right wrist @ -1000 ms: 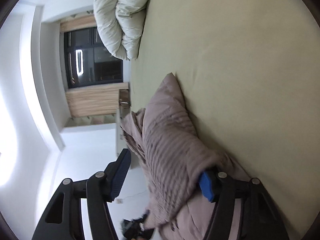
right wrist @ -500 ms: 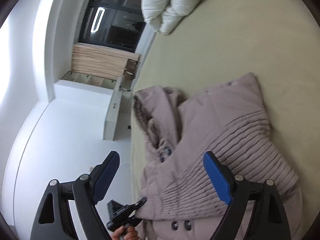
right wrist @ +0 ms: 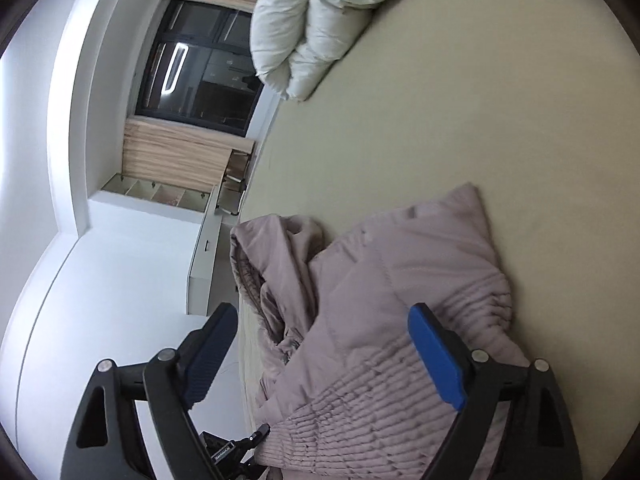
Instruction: Fold large clothes
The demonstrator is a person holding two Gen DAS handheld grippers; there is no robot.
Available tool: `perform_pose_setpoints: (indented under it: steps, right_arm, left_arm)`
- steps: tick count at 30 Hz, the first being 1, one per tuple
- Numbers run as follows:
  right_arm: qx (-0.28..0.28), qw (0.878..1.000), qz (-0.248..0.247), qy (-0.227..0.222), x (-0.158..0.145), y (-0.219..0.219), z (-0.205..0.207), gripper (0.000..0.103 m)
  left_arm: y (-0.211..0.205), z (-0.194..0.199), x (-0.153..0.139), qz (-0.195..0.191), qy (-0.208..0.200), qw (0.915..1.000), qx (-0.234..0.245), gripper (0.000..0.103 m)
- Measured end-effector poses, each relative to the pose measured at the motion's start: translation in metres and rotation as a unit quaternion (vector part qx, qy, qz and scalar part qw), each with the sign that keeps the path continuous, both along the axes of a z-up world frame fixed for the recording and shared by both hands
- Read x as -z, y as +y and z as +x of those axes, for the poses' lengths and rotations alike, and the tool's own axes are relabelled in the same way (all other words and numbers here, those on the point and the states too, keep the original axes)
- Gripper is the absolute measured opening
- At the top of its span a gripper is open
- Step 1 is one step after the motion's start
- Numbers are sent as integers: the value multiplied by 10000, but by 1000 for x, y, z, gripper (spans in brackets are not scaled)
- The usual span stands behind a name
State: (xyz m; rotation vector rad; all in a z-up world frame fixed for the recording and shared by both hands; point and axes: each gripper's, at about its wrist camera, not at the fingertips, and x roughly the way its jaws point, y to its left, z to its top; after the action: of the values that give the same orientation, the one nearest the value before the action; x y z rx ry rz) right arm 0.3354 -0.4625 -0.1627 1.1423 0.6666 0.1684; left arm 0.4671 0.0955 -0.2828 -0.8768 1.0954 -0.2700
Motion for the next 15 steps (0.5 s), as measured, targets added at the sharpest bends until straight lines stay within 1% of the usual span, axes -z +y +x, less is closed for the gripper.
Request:
perform_pose_setpoints:
  steps: [2, 4, 5, 7, 9, 11, 13, 15]
  right_arm:
    - [-111, 9993, -291, 187, 0, 10, 17, 90]
    - [-146, 9969, -577, 514, 19, 14, 31, 88]
    - [-181, 9968, -533, 567, 33, 13, 35, 84]
    - [-150, 9982, -414, 410, 48, 7, 32, 80]
    - [-138, 9991, -275, 301, 48, 2, 29, 79]
    - [-252, 9989, -252, 308, 48, 0, 30, 78]
    - [-292, 9985, -260, 389, 47, -2, 30, 77]
    - [-258, 9980, -316, 479, 44, -1, 30, 77]
  left_arm:
    - [-1, -2, 0, 18, -5, 10000, 19, 25]
    - [0, -4, 0, -15, 8, 10000, 45, 25]
    - [0, -6, 1, -36, 13, 10000, 79, 25]
    - [1, -9, 2, -51, -12, 9998, 190, 25]
    - [5, -11, 3, -104, -28, 9996, 271, 26]
    - [11, -11, 3, -153, 23, 9994, 298, 26]
    - [21, -13, -4, -57, 79, 9997, 206, 26]
    - [38, -22, -17, 156, 14, 9999, -46, 27]
